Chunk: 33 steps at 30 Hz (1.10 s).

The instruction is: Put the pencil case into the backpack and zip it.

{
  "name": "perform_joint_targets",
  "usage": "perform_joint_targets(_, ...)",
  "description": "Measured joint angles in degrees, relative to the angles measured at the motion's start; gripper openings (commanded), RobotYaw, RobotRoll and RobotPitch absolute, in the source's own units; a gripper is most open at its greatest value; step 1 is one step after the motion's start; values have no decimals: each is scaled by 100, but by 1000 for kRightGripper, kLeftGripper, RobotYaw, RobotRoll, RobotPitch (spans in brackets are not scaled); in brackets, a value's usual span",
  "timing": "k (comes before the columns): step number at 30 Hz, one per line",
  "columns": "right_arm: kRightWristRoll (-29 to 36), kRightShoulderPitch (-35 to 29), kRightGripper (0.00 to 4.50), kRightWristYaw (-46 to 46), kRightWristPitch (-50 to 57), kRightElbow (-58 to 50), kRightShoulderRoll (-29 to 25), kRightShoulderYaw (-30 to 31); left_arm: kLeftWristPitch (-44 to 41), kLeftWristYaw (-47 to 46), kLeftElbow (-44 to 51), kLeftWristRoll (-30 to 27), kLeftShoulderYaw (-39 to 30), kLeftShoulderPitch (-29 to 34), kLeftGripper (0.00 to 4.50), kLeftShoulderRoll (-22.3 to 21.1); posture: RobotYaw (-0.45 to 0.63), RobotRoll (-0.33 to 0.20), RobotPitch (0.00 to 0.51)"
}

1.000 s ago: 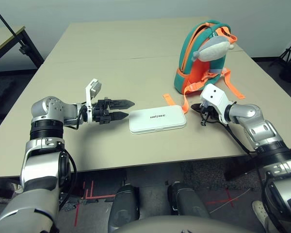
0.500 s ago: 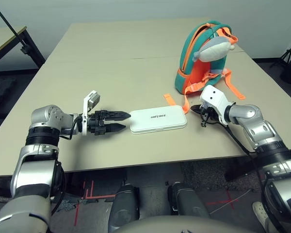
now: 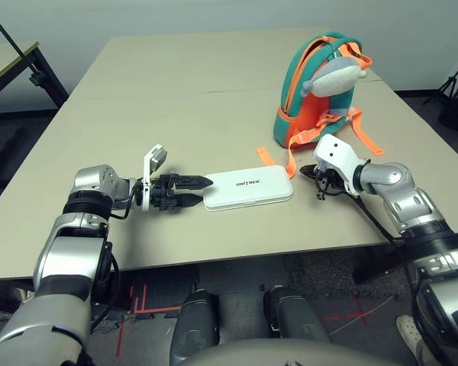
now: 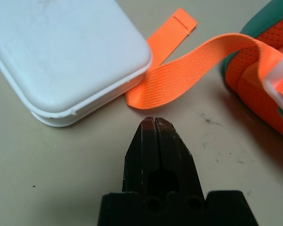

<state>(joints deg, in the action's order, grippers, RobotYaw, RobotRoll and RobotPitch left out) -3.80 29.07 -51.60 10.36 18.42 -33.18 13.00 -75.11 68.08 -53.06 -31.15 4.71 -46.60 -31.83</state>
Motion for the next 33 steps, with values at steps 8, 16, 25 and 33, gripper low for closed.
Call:
perform_joint_targets(8, -210, -90, 39, -129, -44, -7, -35, 224, 120, 328, -191, 241, 69, -48, 4500, -21, -154, 0, 25)
perform_joint_targets(16, -243, -87, 39, -204, -70, -6, 18, 263, 140, 394, -217, 350, 13, -39, 4500, -92, -144, 0, 26)
perform_joint_targets(25, -262, -32, 39, -255, -97, -5, 246, 406, 148, 405, -217, 419, -66, -19, 4500, -88, -144, 0, 30)
perform_joint_targets(33, -402, 103, 39, -183, -95, 87, 593, 456, 150, 406, -241, 460, -122, -18, 4500, -79, -154, 0, 25)
